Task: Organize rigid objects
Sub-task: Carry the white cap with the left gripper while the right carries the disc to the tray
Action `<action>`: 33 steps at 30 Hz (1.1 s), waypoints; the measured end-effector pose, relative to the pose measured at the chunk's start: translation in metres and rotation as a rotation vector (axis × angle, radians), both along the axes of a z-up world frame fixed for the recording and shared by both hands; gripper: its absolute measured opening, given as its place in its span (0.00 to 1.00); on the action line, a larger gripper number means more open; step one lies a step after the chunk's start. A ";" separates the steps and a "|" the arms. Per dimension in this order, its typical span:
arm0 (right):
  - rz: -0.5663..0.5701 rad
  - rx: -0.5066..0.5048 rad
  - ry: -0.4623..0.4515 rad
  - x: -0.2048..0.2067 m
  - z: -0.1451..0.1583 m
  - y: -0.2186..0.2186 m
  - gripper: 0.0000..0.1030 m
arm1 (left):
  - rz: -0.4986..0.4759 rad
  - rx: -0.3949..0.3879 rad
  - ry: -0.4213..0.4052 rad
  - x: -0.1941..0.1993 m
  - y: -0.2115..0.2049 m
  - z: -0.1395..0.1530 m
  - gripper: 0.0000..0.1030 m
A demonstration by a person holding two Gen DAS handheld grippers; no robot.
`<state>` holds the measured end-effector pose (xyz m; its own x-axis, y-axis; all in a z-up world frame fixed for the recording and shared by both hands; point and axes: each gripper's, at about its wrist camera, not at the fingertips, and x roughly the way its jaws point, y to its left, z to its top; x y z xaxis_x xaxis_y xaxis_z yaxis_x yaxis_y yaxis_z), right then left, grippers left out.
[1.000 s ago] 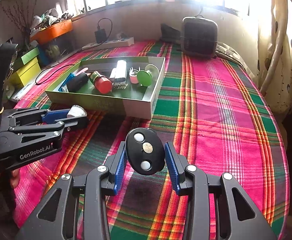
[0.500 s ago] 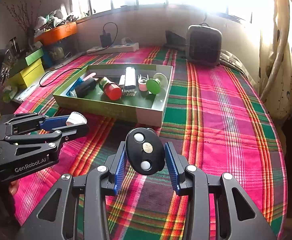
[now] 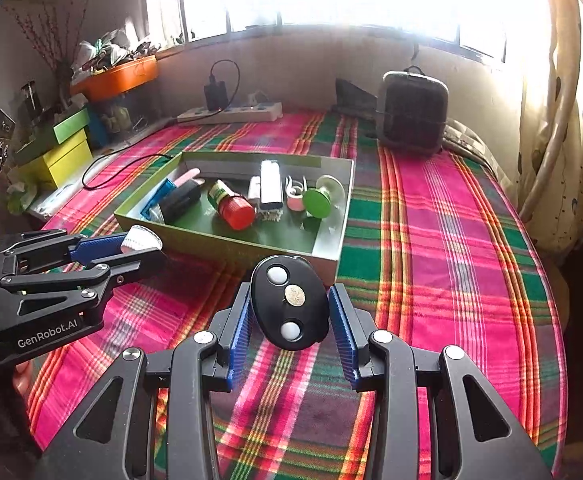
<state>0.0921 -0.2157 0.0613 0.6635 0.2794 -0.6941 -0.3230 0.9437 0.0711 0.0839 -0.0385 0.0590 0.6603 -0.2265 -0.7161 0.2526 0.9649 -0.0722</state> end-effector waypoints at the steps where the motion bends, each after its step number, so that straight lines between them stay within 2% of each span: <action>1: 0.003 0.000 -0.001 0.001 0.001 0.001 0.38 | 0.000 -0.001 -0.005 0.000 0.001 0.002 0.29; 14: 0.012 -0.001 -0.023 0.020 0.013 0.010 0.38 | 0.000 -0.008 -0.040 0.016 0.016 0.017 0.29; 22: 0.025 0.000 -0.020 0.039 0.017 0.017 0.38 | 0.002 -0.049 -0.004 0.041 0.026 0.011 0.29; 33: 0.026 0.007 0.044 0.075 0.002 0.021 0.38 | 0.029 -0.063 0.032 0.070 0.036 -0.001 0.29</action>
<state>0.1669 -0.1943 0.0629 0.6248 0.3012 -0.7204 -0.3438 0.9345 0.0925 0.1540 -0.0029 0.0584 0.6443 -0.2529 -0.7217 0.2214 0.9650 -0.1406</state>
